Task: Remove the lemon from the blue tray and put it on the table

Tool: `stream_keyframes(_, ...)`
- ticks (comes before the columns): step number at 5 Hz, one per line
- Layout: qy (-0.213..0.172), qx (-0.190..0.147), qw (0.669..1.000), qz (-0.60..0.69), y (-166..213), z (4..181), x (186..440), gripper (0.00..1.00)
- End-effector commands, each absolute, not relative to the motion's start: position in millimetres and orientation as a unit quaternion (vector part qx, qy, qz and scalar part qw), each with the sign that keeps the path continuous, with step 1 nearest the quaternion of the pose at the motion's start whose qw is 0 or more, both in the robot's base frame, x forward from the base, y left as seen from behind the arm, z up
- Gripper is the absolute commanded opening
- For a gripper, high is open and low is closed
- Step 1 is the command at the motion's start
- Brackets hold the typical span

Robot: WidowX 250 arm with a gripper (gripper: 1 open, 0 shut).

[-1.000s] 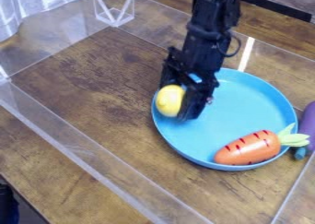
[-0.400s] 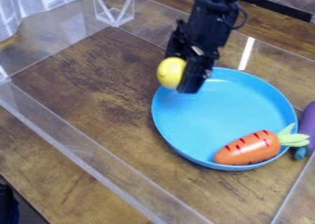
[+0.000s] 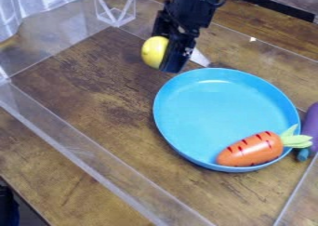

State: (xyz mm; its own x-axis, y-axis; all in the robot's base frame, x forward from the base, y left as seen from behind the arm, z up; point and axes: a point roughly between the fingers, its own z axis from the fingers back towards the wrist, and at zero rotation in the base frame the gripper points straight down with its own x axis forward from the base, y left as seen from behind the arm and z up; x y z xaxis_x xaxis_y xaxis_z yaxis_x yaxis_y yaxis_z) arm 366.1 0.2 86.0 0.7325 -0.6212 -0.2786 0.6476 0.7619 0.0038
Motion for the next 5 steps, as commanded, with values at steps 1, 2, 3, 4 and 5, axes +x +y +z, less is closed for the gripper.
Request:
stream_keyframes(1, 0.094, 0.063, 0.939, -0.325, 17, 111.6, 374, 0.0)
stream_keyframes(2, 0.098, 0.064, 0.94, -0.321, 24, 104.6, 377, 0.0)
stream_keyframes(3, 0.105, 0.065, 0.94, -0.317, 28, 94.3, 381, 0.0)
stream_keyframes(4, 0.112, 0.065, 0.949, -0.288, 38, 88.6, 377, 0.0)
stream_keyframes(5, 0.117, 0.064, 0.957, -0.259, 51, 82.6, 373, 0.0)
